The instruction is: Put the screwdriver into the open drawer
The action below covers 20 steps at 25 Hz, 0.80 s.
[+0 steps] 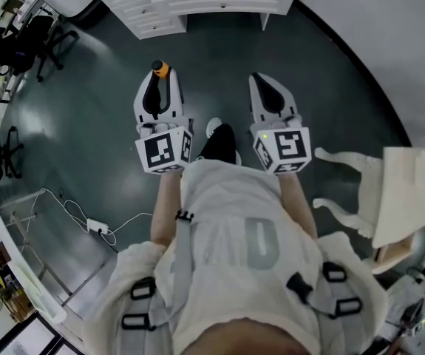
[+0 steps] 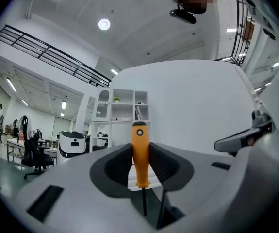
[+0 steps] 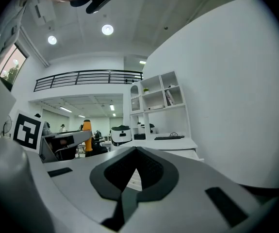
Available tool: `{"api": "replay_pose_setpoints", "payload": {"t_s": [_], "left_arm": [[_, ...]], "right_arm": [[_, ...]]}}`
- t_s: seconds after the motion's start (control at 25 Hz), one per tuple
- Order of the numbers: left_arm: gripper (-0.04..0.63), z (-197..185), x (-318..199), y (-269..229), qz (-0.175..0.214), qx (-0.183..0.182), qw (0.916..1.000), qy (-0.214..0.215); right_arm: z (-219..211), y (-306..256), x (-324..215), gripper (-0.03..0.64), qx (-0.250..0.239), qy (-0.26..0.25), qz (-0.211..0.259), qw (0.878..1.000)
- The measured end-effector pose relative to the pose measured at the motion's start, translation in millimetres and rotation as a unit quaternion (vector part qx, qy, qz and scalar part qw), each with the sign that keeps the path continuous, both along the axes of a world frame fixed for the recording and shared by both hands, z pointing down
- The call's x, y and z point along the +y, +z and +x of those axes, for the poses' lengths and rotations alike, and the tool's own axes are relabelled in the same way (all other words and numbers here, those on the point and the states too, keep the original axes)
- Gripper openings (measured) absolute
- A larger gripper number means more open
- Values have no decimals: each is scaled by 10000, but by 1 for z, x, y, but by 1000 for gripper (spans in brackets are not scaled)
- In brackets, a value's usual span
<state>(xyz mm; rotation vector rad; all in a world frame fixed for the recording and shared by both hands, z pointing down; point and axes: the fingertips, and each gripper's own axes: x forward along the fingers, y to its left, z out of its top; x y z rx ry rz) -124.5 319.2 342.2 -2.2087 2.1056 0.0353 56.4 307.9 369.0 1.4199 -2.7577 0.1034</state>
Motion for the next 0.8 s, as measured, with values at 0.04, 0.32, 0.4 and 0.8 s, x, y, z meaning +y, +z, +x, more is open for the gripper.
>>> {"api": "replay_pose_setpoints", "payload": {"t_s": [0.04,0.32,0.4,0.8], "left_arm": [[107,-1,-3,0,27,0,10000,37],[106,11,-56,-13,393,51,9988,270],[106,20,-79,-20,523,66,9977,429],[107,20,-199,2,170,182,9972,705]], "right_arm": [[-1,1,-1,-5,-29,-19,-27,10000],[6,-5,-38,-5,-368,-191,-34,9991],[13,-12,-53,-5,-339,-110,115,9993],[11,0,-149,-5,-433,139,-100,9989]]}}
